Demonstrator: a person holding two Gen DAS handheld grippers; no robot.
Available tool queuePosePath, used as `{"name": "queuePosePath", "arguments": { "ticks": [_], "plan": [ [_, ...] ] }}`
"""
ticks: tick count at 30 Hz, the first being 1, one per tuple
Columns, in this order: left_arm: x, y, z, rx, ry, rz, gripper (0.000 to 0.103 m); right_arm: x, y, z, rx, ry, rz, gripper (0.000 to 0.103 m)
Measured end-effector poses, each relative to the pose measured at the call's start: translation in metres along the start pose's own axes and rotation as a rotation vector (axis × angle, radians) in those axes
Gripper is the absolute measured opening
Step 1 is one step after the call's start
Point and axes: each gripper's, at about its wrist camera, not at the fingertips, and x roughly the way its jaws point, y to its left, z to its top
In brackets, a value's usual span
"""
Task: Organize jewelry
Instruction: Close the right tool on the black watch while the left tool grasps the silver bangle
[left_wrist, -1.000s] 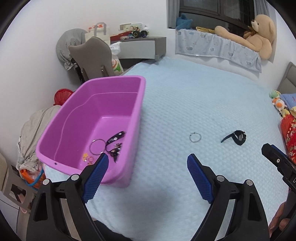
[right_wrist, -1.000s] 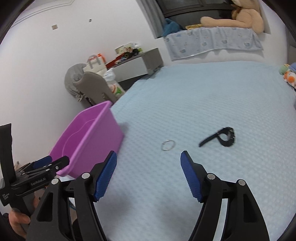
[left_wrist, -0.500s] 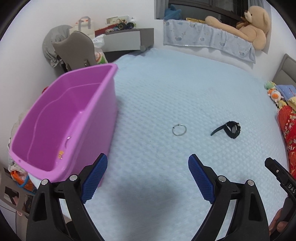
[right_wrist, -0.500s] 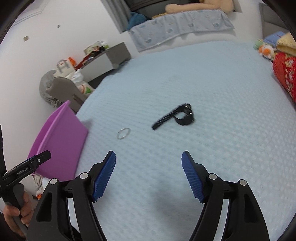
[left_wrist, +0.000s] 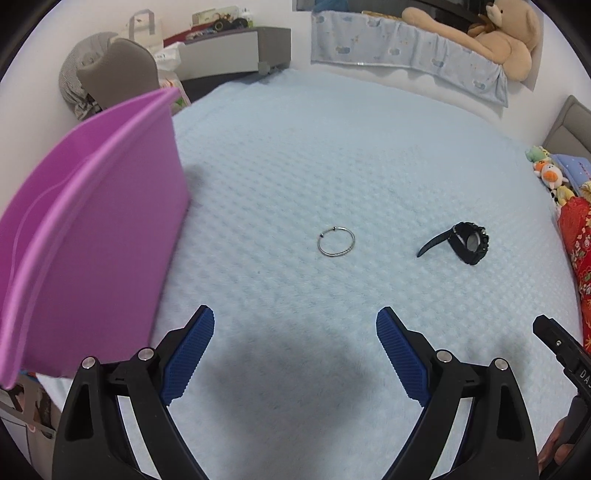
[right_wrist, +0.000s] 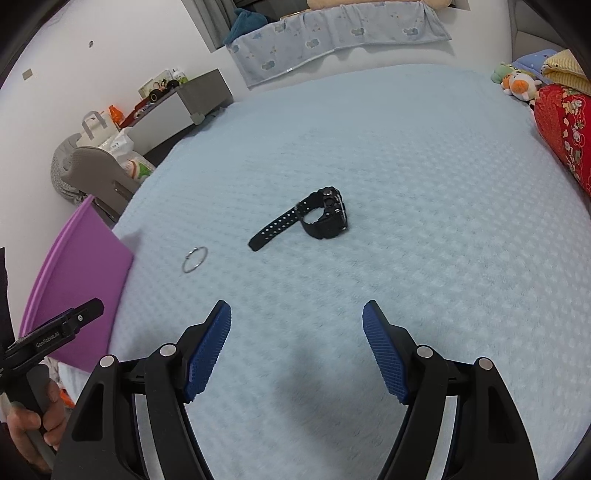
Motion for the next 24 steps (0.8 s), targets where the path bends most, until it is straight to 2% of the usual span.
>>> {"name": "queuePosePath", "arguments": {
  "ticks": [14,24],
  "plan": [
    [0.1,-0.025,0.017,0.002,0.06,-0.025,0.088,0.07,-0.013,0.026,-0.047,0.046,-0.032,0.071],
    [0.147,-0.036,0.028,0.016,0.072,-0.019,0.088,0.12,-0.018,0.046,-0.071,0.082,-0.042,0.071]
  ]
}}
